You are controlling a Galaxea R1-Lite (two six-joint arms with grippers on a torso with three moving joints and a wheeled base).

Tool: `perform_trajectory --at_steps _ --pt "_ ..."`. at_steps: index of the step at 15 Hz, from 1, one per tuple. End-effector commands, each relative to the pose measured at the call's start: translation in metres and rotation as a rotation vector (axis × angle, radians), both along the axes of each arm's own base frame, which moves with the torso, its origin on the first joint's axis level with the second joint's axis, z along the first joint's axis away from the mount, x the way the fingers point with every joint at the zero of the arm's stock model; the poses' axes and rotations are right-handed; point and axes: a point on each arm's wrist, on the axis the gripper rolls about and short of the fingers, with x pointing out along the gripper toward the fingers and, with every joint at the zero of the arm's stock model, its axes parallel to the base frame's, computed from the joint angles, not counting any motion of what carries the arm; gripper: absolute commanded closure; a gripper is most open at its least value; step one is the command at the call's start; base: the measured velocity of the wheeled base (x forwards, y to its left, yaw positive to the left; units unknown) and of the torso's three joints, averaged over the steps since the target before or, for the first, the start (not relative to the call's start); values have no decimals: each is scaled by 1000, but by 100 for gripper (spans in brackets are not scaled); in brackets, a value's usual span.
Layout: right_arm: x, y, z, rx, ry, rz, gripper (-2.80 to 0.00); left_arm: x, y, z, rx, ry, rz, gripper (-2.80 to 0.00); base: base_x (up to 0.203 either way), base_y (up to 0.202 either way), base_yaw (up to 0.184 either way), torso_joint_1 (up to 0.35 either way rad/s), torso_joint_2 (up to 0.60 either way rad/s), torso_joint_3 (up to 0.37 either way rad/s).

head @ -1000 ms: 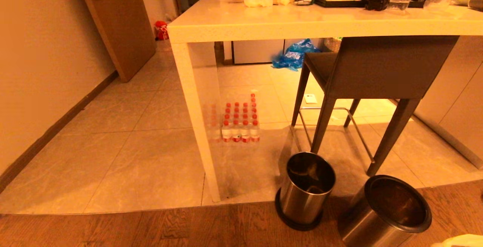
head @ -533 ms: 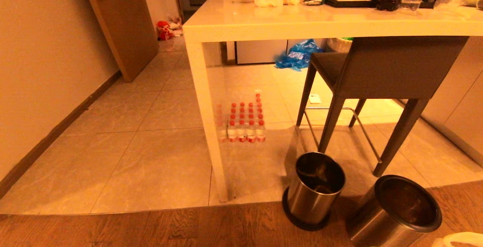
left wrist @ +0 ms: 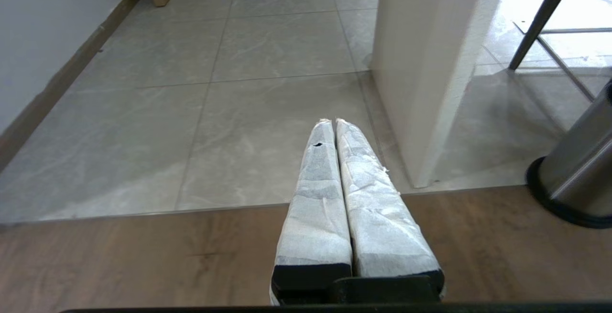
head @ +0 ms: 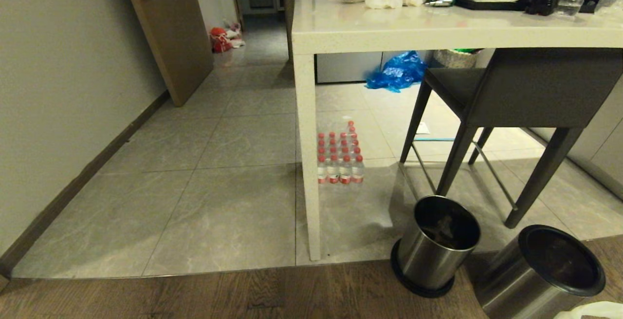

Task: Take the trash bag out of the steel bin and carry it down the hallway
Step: Put the trash bag at the door

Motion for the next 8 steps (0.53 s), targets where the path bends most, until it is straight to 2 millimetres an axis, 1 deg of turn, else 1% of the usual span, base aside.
perform_trajectory --at_steps 1,8 --pt "2 0 -7 0 24 0 0 0 0 0 0 0 1 0 0 193 1 2 -2 2" --pt "2 0 -7 0 24 0 0 0 0 0 1 -1 1 0 0 192 0 5 1 1"
